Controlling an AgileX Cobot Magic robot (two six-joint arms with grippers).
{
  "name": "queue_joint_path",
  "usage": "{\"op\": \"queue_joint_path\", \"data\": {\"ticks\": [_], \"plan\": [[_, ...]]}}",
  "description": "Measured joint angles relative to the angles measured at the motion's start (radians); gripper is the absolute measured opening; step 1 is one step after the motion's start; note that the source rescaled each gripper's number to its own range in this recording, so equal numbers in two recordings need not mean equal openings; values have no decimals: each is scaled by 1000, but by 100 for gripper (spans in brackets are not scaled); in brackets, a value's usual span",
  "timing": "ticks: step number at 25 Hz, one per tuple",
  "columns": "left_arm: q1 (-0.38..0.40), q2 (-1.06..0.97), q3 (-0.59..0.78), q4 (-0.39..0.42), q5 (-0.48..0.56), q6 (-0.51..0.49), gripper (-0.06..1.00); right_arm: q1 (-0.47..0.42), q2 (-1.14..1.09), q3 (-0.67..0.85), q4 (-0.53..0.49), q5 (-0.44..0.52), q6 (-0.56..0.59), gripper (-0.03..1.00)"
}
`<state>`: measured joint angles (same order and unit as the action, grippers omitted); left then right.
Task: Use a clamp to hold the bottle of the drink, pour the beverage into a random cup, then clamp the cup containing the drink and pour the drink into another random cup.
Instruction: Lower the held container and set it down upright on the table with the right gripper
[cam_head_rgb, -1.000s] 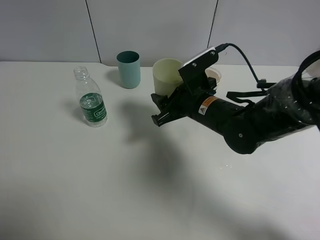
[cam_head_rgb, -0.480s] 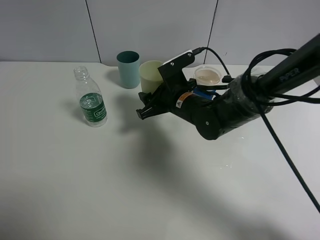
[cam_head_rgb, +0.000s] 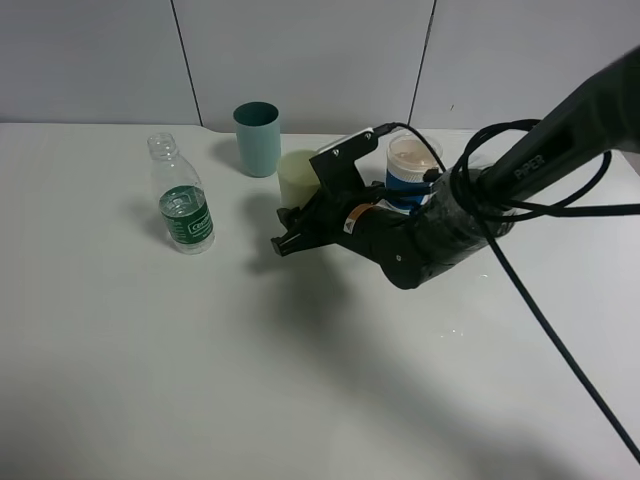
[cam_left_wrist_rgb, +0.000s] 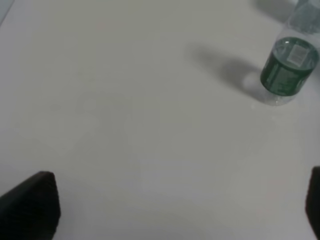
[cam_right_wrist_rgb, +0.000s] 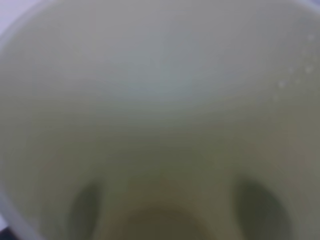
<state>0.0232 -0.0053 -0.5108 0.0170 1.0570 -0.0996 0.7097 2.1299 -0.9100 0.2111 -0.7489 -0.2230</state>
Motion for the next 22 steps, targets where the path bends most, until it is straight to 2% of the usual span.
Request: {"op": "queue_joint_path", "data": {"ticks": [3, 11, 22], "plan": [[0, 0, 0, 0, 0, 0, 100, 0, 47, 0, 0, 0, 1, 1], [0, 0, 0, 0, 0, 0, 100, 0, 97, -6, -15, -105, 1, 1], [0, 0, 0, 0, 0, 0, 100, 0, 97, -6, -46, -109, 1, 1]]}}
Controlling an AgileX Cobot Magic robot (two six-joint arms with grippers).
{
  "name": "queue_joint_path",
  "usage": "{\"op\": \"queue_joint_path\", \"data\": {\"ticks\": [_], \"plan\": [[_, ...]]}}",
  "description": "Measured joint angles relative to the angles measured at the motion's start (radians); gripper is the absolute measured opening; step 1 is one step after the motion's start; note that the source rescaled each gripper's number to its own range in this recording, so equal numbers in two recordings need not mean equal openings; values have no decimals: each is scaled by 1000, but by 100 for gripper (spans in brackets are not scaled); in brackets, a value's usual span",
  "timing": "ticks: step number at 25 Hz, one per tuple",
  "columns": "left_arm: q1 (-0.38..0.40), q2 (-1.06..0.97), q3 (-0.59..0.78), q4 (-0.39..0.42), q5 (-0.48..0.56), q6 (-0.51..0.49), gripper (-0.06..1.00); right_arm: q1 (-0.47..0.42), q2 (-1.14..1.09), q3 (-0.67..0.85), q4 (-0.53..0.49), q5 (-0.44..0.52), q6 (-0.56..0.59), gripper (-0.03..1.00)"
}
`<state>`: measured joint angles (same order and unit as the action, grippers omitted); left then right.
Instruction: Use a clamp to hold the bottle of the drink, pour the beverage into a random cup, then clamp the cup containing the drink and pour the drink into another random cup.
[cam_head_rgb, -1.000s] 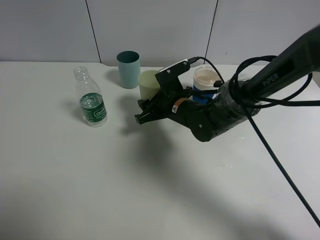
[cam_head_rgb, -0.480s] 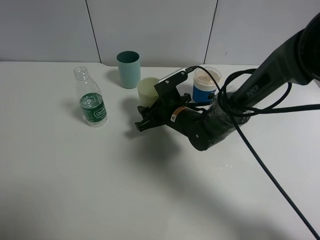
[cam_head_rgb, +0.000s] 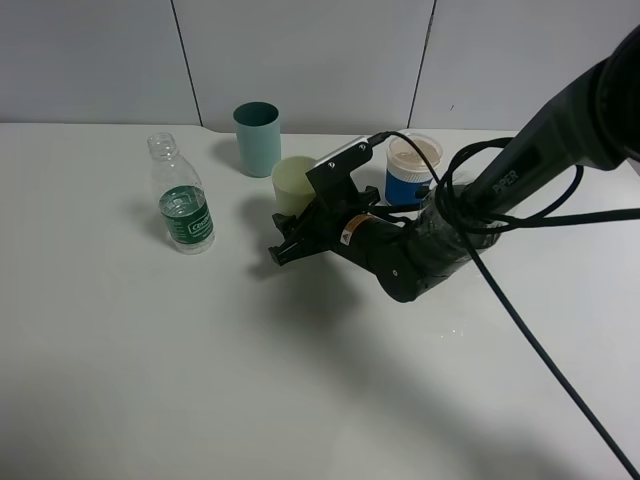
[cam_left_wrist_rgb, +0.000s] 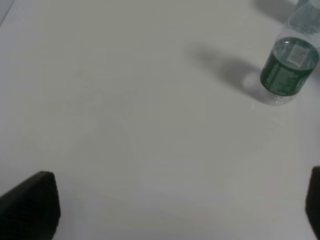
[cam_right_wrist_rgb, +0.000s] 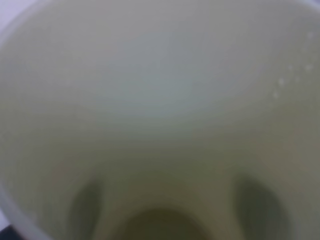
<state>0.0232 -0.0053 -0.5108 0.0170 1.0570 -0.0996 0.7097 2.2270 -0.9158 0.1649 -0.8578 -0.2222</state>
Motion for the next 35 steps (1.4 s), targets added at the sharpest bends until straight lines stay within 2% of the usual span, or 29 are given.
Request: {"op": "queue_joint_path", "data": {"ticks": [3, 5, 6, 7, 9, 10, 11, 13, 17, 18, 20, 21, 24, 27, 30, 35], "plan": [[0, 0, 0, 0, 0, 0, 100, 0, 0, 0, 0, 1, 0, 2], [0, 0, 0, 0, 0, 0, 100, 0, 0, 0, 0, 6, 0, 22], [0, 0, 0, 0, 0, 0, 100, 0, 0, 0, 0, 6, 0, 22], [0, 0, 0, 0, 0, 0, 100, 0, 0, 0, 0, 8, 0, 37], [0, 0, 0, 0, 0, 0, 100, 0, 0, 1, 1, 0, 0, 78], [0, 0, 0, 0, 0, 0, 100, 0, 0, 1, 1, -5, -1, 84], [0, 0, 0, 0, 0, 0, 100, 0, 0, 1, 1, -5, -1, 84], [0, 0, 0, 0, 0, 0, 100, 0, -7, 2, 1, -4, -12, 96], [0, 0, 0, 0, 0, 0, 100, 0, -46, 3, 0, 24, -18, 99], [0, 0, 0, 0, 0, 0, 100, 8, -144, 4, 1, 124, -19, 99], [0, 0, 0, 0, 0, 0, 100, 11, -194, 4, 1, 191, -19, 99], [0, 0, 0, 0, 0, 0, 100, 11, -194, 4, 1, 191, -19, 99], [0, 0, 0, 0, 0, 0, 100, 12, -301, 5, 1, 340, -19, 100], [0, 0, 0, 0, 0, 0, 100, 12, -364, 5, 1, 423, -19, 100], [0, 0, 0, 0, 0, 0, 100, 12, -507, 5, 1, 576, -19, 100], [0, 0, 0, 0, 0, 0, 100, 12, -608, 6, 1, 659, -19, 100]]}}
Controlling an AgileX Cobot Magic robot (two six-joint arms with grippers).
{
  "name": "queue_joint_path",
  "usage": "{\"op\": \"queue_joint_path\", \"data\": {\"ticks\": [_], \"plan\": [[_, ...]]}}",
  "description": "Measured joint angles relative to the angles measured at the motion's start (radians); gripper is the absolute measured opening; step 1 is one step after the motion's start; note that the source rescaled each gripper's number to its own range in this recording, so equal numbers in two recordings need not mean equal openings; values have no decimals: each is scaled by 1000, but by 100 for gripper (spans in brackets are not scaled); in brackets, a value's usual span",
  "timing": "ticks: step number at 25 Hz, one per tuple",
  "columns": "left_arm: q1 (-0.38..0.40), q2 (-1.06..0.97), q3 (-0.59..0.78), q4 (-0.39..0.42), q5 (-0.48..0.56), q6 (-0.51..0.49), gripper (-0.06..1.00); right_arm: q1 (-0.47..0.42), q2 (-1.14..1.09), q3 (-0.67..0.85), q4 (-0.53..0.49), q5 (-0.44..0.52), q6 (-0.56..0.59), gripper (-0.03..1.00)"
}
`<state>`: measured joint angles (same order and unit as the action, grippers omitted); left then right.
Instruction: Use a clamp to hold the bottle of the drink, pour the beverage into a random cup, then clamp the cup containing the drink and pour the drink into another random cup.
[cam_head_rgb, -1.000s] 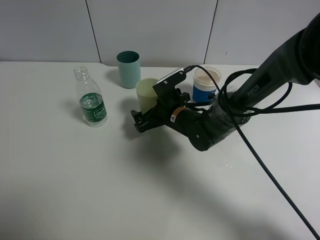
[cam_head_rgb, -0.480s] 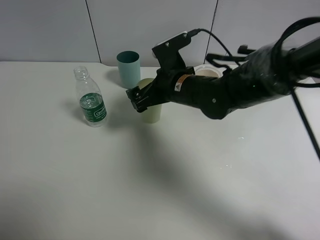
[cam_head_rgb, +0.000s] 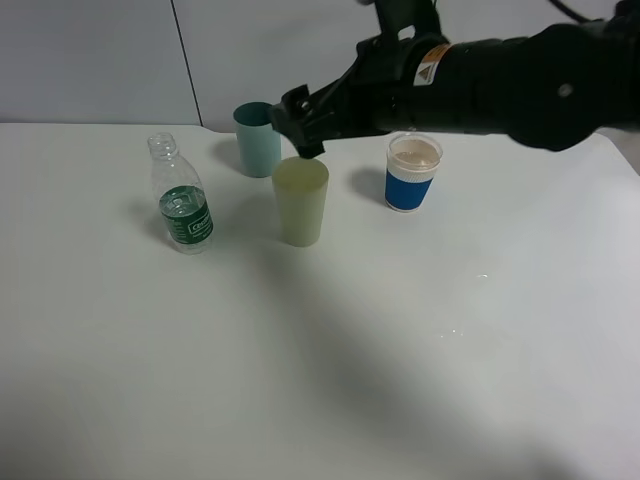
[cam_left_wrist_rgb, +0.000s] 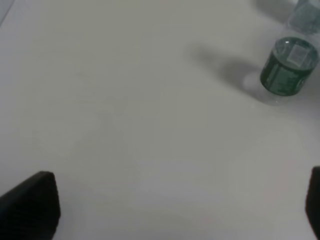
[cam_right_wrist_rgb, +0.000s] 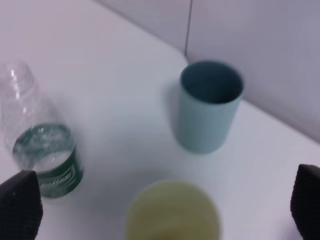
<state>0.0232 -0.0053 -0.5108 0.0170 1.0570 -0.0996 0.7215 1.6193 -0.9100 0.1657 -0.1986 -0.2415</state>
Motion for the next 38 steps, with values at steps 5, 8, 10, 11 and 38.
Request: {"op": "queue_joint_path", "data": {"ticks": [5, 8, 10, 11, 38], "plan": [[0, 0, 0, 0, 0, 0, 100, -74, -122, 0, 0, 74, -1, 100], [0, 0, 0, 0, 0, 0, 100, -151, -159, -1, -5, 122, -1, 100], [0, 0, 0, 0, 0, 0, 100, -166, -169, -1, -8, 135, -1, 100], [0, 0, 0, 0, 0, 0, 100, -202, -185, -1, -14, 152, -1, 100], [0, 0, 0, 0, 0, 0, 100, -748, -1019, -1, -239, 919, 125, 100]]}}
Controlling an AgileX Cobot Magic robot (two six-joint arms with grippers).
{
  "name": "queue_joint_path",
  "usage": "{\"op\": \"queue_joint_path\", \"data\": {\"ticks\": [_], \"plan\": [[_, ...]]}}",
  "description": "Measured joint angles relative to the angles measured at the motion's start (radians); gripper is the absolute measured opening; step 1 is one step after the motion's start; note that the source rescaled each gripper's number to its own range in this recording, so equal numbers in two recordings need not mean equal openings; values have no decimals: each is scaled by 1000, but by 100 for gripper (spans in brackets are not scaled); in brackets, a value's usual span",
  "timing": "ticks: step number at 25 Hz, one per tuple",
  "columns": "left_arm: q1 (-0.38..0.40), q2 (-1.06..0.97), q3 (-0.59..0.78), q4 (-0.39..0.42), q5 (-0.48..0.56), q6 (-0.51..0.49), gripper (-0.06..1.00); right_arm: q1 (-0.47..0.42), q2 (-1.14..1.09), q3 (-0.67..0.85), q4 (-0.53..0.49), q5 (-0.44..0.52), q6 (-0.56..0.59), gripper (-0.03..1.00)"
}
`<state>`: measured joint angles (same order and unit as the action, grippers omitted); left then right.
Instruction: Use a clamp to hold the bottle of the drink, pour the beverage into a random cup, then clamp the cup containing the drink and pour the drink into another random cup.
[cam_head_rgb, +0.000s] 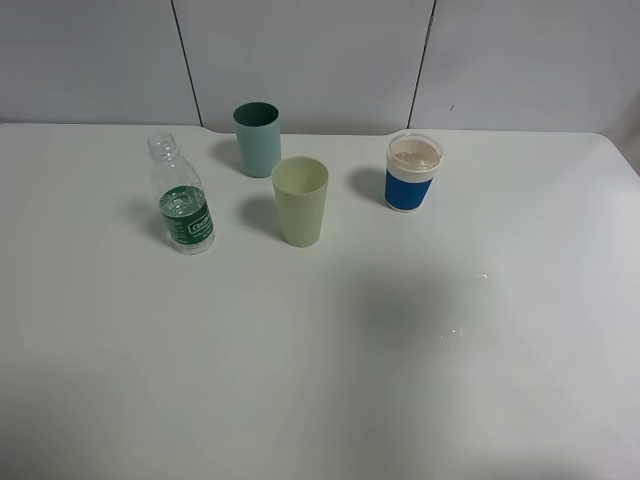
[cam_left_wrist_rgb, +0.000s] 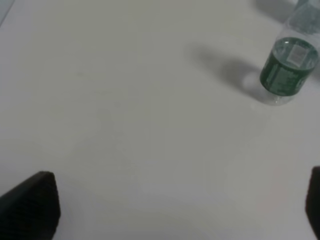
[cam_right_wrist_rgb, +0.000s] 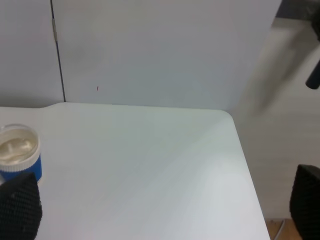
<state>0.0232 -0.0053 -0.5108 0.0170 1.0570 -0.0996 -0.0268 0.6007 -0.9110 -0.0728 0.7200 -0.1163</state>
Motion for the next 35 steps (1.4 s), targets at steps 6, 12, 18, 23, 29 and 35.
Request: {"op": "queue_joint_path", "data": {"ticks": [6, 12, 18, 23, 29, 35], "plan": [[0, 0, 0, 0, 0, 0, 100, 0, -349, 103, 3, 178, 11, 100], [0, 0, 0, 0, 0, 0, 100, 0, -578, 228, 73, 231, 16, 100], [0, 0, 0, 0, 0, 0, 100, 0, -604, 326, 108, 306, 17, 100], [0, 0, 0, 0, 0, 0, 100, 0, -604, 393, 108, 322, 15, 100], [0, 0, 0, 0, 0, 0, 100, 0, -604, 410, 82, 344, 41, 100], [0, 0, 0, 0, 0, 0, 100, 0, -604, 410, 82, 344, 44, 100]]}}
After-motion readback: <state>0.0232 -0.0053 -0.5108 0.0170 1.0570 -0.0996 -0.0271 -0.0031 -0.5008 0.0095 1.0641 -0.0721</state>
